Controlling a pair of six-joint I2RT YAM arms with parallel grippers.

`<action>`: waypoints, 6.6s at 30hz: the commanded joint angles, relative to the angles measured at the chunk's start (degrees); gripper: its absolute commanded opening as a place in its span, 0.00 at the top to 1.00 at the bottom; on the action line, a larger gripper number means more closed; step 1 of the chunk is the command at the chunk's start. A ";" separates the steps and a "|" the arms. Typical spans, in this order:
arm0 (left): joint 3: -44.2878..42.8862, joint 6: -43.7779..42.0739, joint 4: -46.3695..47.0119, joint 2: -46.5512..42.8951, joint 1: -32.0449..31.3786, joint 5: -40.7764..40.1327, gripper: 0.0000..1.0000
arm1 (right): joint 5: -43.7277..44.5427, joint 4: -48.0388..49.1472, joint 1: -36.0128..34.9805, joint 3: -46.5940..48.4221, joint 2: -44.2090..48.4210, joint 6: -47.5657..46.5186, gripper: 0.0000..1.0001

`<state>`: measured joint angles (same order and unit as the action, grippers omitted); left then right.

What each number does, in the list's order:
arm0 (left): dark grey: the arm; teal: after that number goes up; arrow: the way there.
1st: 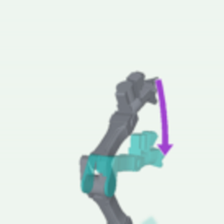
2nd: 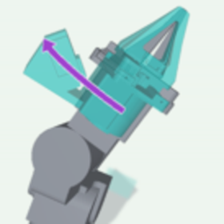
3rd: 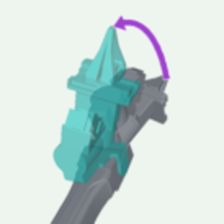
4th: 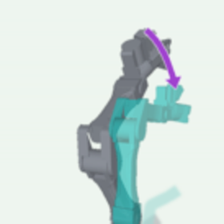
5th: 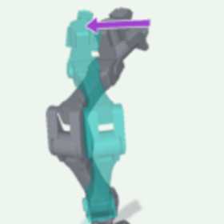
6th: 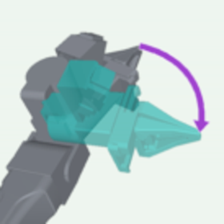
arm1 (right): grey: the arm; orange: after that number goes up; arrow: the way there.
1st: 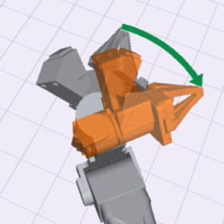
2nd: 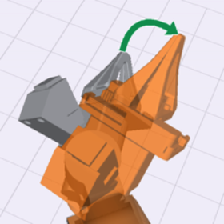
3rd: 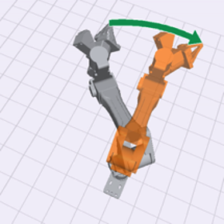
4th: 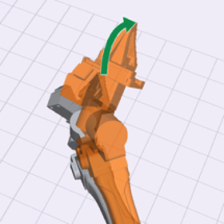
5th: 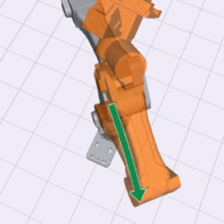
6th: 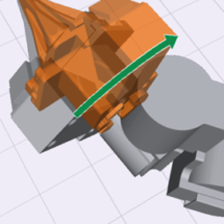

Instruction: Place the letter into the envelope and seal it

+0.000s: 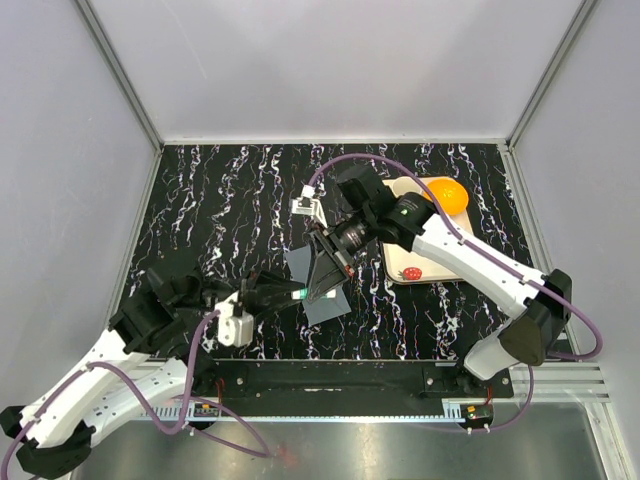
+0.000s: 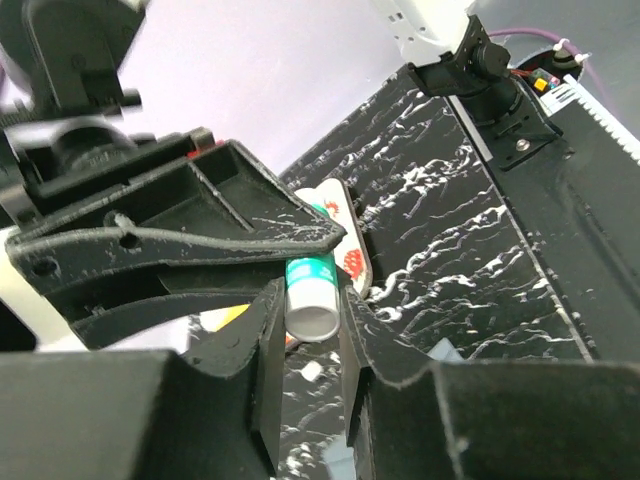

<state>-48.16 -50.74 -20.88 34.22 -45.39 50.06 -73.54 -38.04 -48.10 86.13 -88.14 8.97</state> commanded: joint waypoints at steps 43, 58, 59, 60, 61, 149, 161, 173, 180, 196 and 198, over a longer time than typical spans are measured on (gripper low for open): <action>-3.27 28.25 13.33 7.46 28.86 14.26 0.28 | 36.04 -2.54 -1.75 -1.85 14.16 -25.72 1.00; 0.44 -5.59 5.42 1.73 15.86 13.13 0.35 | 0.77 18.08 3.10 -4.83 3.50 13.70 1.00; 0.44 -5.68 5.42 1.82 14.81 12.78 0.37 | 0.07 18.79 3.18 -5.26 3.41 14.49 1.00; 0.44 -5.77 5.24 1.82 14.19 12.52 0.41 | -0.37 20.53 3.10 -5.44 3.32 15.97 1.00; 0.18 -6.12 4.98 1.99 13.31 12.08 0.48 | -0.64 21.16 3.10 -5.70 3.24 16.60 1.00; 0.08 0.11 3.40 3.93 -2.08 -3.93 1.00 | 6.04 4.74 0.55 -1.49 8.60 -2.99 0.58; 0.53 -0.06 2.25 2.26 -2.08 -3.22 1.00 | 8.59 -5.55 1.16 -1.58 9.56 -12.31 0.59; 0.70 -0.76 2.78 2.61 -2.08 -3.04 1.00 | 10.34 -11.88 1.07 -0.26 7.72 -19.08 0.53; 0.44 -0.68 3.04 3.05 -2.08 -2.78 1.00 | 10.43 -12.06 0.99 0.62 6.84 -19.43 0.84; 0.44 -0.68 6.03 4.98 -2.16 -0.76 0.57 | 7.97 -10.03 0.99 1.50 6.14 -16.97 1.00; 0.35 -0.15 6.29 4.98 -2.25 -0.49 0.57 | 7.97 -9.77 0.99 1.41 5.96 -16.97 1.00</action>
<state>-47.20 -50.61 -19.07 39.27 -47.57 47.97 -63.72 -49.47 -46.87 85.17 -81.80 -8.58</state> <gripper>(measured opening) 0.438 0.104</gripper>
